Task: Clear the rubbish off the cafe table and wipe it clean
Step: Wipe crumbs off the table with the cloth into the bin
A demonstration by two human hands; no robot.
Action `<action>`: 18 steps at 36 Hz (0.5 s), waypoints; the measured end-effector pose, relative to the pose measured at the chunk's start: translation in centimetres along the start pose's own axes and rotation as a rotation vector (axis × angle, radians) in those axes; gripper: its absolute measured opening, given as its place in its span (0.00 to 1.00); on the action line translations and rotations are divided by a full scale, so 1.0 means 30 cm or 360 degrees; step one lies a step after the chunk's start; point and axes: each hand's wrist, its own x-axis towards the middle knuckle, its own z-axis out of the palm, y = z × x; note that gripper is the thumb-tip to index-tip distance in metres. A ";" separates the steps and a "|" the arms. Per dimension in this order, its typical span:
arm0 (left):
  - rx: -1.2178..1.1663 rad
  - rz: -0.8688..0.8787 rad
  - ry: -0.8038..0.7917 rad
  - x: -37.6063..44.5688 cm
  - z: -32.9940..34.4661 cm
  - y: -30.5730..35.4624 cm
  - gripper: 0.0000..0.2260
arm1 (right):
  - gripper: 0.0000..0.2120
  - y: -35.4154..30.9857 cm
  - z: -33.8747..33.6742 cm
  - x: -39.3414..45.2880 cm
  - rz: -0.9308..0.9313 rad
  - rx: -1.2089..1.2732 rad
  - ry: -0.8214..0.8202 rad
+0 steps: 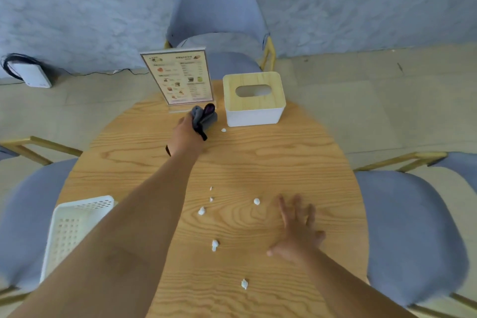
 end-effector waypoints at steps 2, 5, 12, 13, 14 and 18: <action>0.0039 0.0017 0.0003 0.023 0.033 0.017 0.20 | 0.67 0.007 0.000 0.002 -0.0002 0.0014 0.0007; 0.0143 0.0022 -0.0061 0.035 0.056 0.038 0.21 | 0.67 0.012 0.000 0.007 -0.0012 0.0011 0.0031; 0.0456 0.0153 -0.0241 -0.024 0.090 0.020 0.20 | 0.66 0.008 -0.002 0.002 -0.0004 0.0007 0.0022; 0.0502 0.0226 -0.0287 -0.036 0.095 0.012 0.21 | 0.66 0.006 -0.002 0.002 -0.0005 0.0002 0.0020; 0.0536 0.0311 -0.0339 -0.054 0.098 0.006 0.22 | 0.66 0.005 -0.005 -0.003 -0.0006 -0.0001 0.0020; 0.0564 0.0582 -0.0564 -0.138 0.118 -0.004 0.26 | 0.66 0.006 -0.011 -0.008 -0.0011 0.0007 0.0015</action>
